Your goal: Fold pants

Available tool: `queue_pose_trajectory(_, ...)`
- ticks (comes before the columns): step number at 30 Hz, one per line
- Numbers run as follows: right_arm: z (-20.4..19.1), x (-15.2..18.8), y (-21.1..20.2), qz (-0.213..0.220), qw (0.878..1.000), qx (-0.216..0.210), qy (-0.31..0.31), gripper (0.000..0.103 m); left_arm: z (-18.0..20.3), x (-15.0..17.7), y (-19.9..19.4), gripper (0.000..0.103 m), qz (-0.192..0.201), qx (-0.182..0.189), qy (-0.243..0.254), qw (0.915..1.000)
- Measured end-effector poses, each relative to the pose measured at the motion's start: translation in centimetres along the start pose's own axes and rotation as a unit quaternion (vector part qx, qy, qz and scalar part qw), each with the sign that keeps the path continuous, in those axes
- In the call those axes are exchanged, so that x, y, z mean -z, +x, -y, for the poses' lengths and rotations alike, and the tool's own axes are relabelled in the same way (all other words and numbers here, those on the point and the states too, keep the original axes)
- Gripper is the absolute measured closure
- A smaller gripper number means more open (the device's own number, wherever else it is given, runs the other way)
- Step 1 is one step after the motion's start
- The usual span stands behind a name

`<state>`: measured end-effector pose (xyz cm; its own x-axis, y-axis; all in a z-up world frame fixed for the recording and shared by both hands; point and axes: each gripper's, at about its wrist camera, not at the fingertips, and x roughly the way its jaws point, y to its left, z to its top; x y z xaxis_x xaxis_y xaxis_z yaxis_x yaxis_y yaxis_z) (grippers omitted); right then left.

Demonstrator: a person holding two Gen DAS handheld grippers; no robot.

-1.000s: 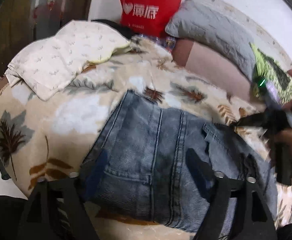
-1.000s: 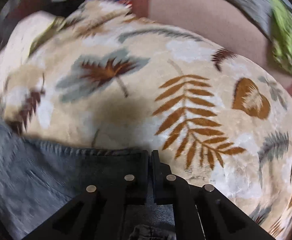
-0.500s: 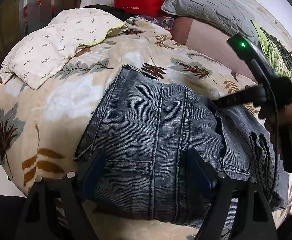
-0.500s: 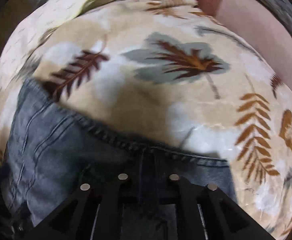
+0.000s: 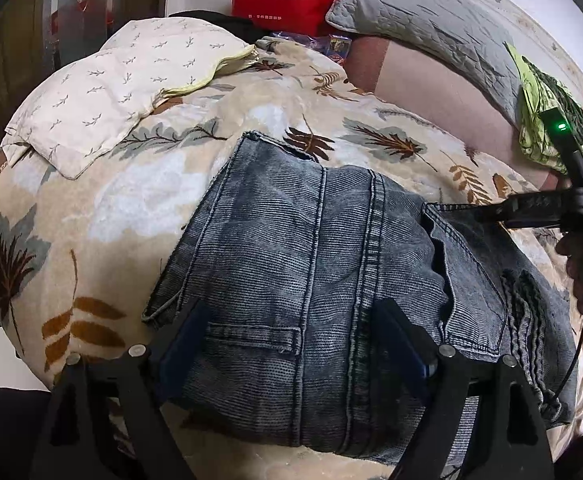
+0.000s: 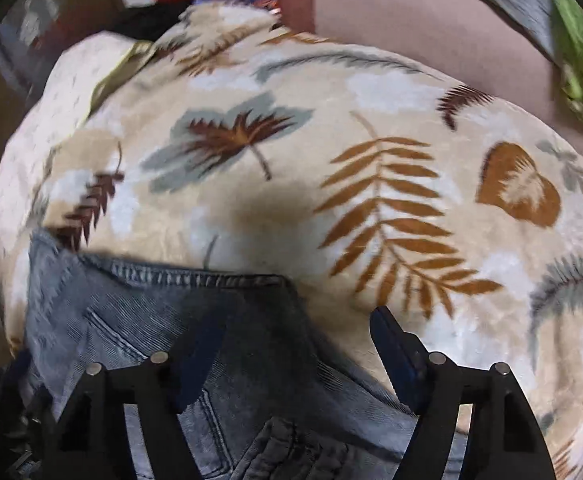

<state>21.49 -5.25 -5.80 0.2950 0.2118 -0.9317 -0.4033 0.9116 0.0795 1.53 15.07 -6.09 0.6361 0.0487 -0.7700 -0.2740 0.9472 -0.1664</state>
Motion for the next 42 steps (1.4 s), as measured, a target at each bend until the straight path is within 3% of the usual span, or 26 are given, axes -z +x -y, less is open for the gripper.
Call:
queue_pose_trajectory(1,-0.2,-0.2,0.8,-0.007,1.0,-0.006,-0.007,0.047,0.0,0.0,0.0,0.016,0.001,0.0,0.0,1.0)
queue_pose_trajectory(2,-0.7,-0.4,1.7,-0.022,1.0,-0.008,-0.016,0.08,0.0,0.0,0.1,0.016,0.001,-0.001,0.001,1.0)
queue_pose_trajectory(4,-1.7,-0.8,2.0,-0.016,0.999,0.012,-0.037,0.086,0.2,0.0,0.1,0.016,0.003,-0.005,0.006,1.0)
queue_pose_trajectory(5,-2.2,-1.3,2.1,-0.004,0.997,0.053,-0.05,0.097,0.2,0.0,0.2,0.016,0.004,-0.006,0.008,0.9999)
queue_pose_trajectory(8,-1.4,-1.8,2.9,-0.01,0.999,0.033,-0.02,0.097,0.3,0.0,0.2,0.016,0.004,-0.007,0.01,0.9999)
queue_pose_trajectory(13,2.0,-0.3,-1.7,0.061,0.997,0.002,0.054,0.086,0.4,0.2,0.1,0.016,0.009,-0.012,0.01,0.9998)
queue_pose_trajectory(14,3.1,0.1,-3.0,0.068,0.995,-0.01,0.072,0.068,0.4,0.2,0.0,0.016,0.01,-0.013,0.009,0.9998)
queue_pose_trajectory(15,3.9,0.6,-4.0,0.069,0.994,-0.017,0.084,0.037,0.4,0.2,0.0,0.016,0.012,-0.013,0.007,0.9998)
queue_pose_trajectory(16,4.6,1.2,-5.0,0.071,0.993,-0.018,0.095,0.03,0.4,0.3,-0.1,0.016,0.013,-0.013,0.005,0.9998)
queue_pose_trajectory(20,7.1,6.5,-10.1,0.095,0.986,-0.052,0.128,0.029,0.5,0.4,-0.3,0.016,0.016,-0.016,0.003,0.9997)
queue_pose_trajectory(23,7.8,12.8,-11.7,0.092,0.967,-0.155,0.181,0.029,0.7,0.5,-0.3,0.016,0.018,-0.022,0.005,0.9996)
queue_pose_trajectory(25,7.3,15.7,-10.7,0.084,0.955,-0.193,0.208,0.029,0.9,0.5,-0.3,0.016,0.021,-0.025,0.005,0.9995)
queue_pose_trajectory(28,6.5,19.1,-4.7,0.018,0.952,-0.196,0.233,0.026,1.0,0.5,-0.5,0.016,0.026,-0.029,0.006,0.9992)
queue_pose_trajectory(29,6.6,19.6,-5.7,0.061,0.949,-0.199,0.238,0.026,1.0,0.6,-0.7,0.016,0.03,-0.028,0.008,0.9991)
queue_pose_trajectory(31,7.1,20.3,-7.7,0.088,0.929,-0.251,0.257,0.026,1.0,0.7,-1.8,0.016,0.054,-0.029,0.009,0.9981)
queue_pose_trajectory(35,9.0,23.7,-11.1,0.152,0.912,-0.252,0.285,0.026,1.0,0.5,-3.2,0.016,0.088,-0.039,0.01,0.9953)
queue_pose_trajectory(37,9.7,25.2,-9.7,0.134,0.909,-0.249,0.305,0.023,1.1,0.5,-3.4,0.016,0.094,-0.039,0.007,0.9948)
queue_pose_trajectory(38,10.0,26.0,-7.9,0.101,0.915,-0.234,0.313,0.023,1.1,0.5,-3.3,0.016,0.089,-0.038,0.007,0.9953)
queue_pose_trajectory(39,10.4,26.8,-7.1,0.104,0.909,-0.243,0.322,0.025,1.0,0.5,-3.2,0.016,0.08,-0.034,0.008,0.9962)
queue_pose_trajectory(42,10.9,26.6,-9.6,0.158,0.896,-0.264,0.319,0.025,0.2,0.2,-3.9,0.016,0.073,-0.027,-0.011,0.9969)
